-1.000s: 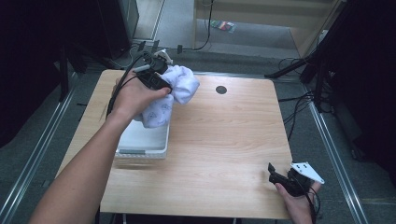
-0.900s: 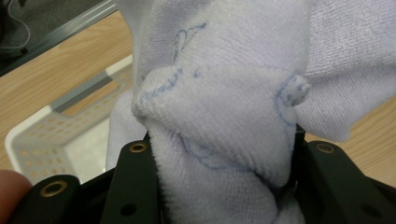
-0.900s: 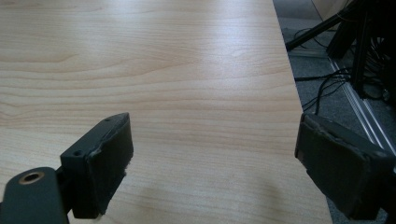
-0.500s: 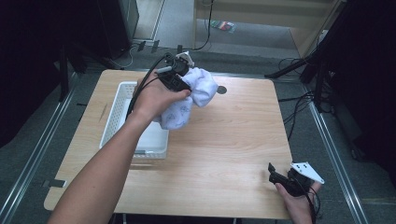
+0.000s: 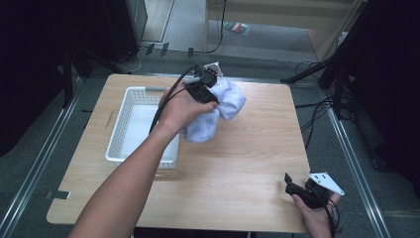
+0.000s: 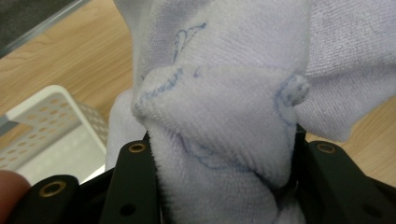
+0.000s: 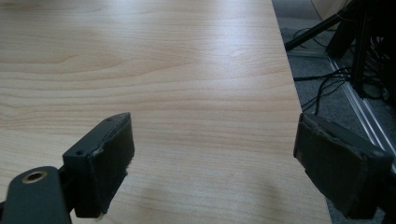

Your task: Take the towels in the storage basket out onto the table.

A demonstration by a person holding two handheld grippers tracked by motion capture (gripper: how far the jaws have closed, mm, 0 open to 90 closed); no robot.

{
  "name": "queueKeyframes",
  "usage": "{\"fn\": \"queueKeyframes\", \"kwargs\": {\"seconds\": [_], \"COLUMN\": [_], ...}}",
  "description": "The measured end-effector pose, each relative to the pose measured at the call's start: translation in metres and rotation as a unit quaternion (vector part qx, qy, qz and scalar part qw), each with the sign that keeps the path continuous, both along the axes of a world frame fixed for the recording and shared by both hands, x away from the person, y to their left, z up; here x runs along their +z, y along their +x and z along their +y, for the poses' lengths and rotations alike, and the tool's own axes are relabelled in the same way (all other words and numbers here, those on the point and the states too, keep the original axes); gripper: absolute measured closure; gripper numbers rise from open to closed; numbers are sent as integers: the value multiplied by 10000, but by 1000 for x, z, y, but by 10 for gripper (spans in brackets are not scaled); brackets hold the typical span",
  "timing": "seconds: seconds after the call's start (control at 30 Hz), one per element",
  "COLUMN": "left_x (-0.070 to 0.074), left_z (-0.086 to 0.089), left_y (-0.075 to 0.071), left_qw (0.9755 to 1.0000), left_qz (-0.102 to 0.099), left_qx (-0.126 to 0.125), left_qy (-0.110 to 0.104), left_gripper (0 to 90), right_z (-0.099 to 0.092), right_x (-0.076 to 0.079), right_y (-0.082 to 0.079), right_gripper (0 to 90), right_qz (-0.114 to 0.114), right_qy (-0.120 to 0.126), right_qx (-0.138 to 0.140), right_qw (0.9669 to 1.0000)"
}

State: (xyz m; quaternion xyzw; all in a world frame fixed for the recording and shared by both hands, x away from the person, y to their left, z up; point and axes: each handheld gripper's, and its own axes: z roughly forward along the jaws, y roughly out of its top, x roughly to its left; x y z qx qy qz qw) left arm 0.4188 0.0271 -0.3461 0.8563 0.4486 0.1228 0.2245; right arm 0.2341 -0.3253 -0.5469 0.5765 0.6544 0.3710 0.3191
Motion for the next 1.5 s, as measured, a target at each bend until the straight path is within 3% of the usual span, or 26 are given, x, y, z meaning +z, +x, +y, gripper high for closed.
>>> {"fn": "queueKeyframes", "kwargs": {"seconds": [0.33,0.73,0.97,1.13,1.27,1.47,1.5], "left_x": [-24,-72,-94,-107,-117,-116,-114], "left_z": [-13,-30,-38,-44,-47,-50,-49], "left_y": [3,6,4,1,0,-3,-3], "left_qw": [9998,9987,9981,9965,9961,9963,9958], "left_qz": [189,460,578,749,793,785,808], "left_qx": [-54,41,26,4,34,192,213], "left_qy": [-38,-215,-196,-384,-377,-299,-384], "left_gripper": [557,533,513,478,379,0,0], "right_z": [0,0,0,-1,-1,-1,-1], "right_x": [0,0,0,0,0,0,0], "right_y": [0,0,0,-1,-1,-1,-1], "right_gripper": [123,125,125,125,125,125,125], "right_qz": [-24,-19,-28,-34,-46,-49,-52], "right_qy": [-4,12,9,15,38,35,33], "right_qx": [-1,2,22,22,0,4,3], "right_qw": [10000,10000,10000,10000,10000,10000,10000]}}
